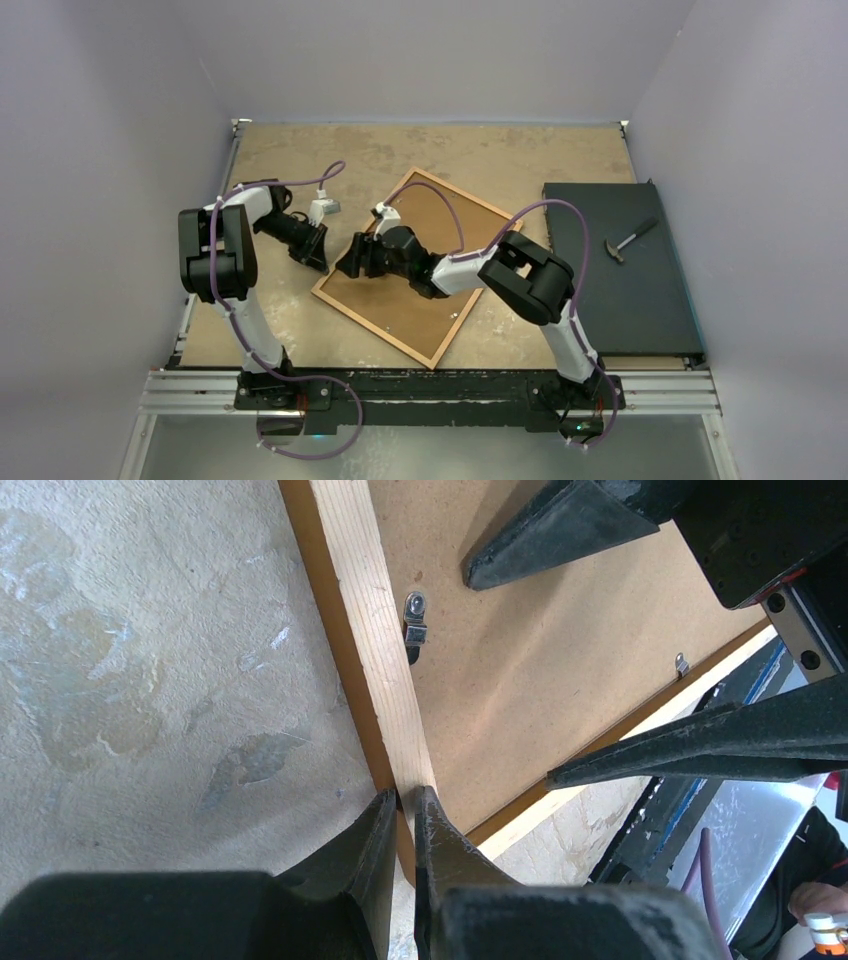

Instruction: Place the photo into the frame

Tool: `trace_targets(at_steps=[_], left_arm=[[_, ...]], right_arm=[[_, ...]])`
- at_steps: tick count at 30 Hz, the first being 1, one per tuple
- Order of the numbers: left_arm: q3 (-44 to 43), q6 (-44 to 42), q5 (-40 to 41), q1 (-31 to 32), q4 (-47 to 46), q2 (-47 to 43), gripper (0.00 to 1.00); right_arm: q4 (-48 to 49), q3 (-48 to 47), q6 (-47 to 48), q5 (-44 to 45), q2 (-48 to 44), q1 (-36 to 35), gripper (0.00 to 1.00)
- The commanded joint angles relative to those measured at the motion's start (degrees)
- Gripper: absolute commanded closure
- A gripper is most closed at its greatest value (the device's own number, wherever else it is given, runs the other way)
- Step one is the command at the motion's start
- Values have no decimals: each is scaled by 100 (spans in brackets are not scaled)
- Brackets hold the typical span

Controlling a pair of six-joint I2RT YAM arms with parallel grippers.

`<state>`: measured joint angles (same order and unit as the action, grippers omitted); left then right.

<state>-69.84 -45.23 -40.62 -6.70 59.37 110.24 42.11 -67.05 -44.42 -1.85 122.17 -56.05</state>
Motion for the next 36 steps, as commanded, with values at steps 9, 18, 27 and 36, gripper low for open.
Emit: trace_targets(at_steps=[9, 18, 27, 36], left_arm=[[74, -271, 152, 81, -160, -17, 97], [58, -241, 195, 86, -150, -29, 97], [79, -301, 185, 86, -127, -45, 98], [152, -311, 199, 81, -163, -38, 98]], right_arm=[[-215, -591, 105, -6, 308, -147, 30], [-497, -1000, 201, 330, 547, -147, 30], [-511, -1178, 162, 369, 675, -147, 30], [-226, -1223, 326, 546, 682, -149, 32]])
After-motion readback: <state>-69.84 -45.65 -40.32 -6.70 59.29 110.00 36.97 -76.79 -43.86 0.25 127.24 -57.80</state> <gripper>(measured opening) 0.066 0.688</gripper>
